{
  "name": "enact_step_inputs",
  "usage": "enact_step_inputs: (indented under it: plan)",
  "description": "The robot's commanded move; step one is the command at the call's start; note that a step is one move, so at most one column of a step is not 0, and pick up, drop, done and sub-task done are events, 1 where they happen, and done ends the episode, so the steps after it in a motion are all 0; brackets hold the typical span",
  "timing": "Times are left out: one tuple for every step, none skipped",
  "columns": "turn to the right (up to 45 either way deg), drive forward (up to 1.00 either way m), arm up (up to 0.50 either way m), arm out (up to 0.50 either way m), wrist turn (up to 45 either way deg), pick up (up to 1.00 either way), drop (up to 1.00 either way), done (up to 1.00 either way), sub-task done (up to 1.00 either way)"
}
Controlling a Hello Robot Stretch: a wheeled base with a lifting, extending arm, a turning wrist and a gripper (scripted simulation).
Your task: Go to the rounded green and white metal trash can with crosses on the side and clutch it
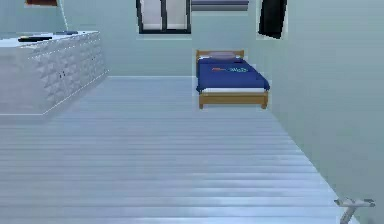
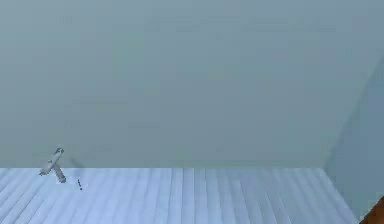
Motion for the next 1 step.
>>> enact_step_inputs:
  plan:
    - [45.0, 0.0, 0.0, 0.0, 0.0, 0.0, 0.0, 0.0, 0.0]
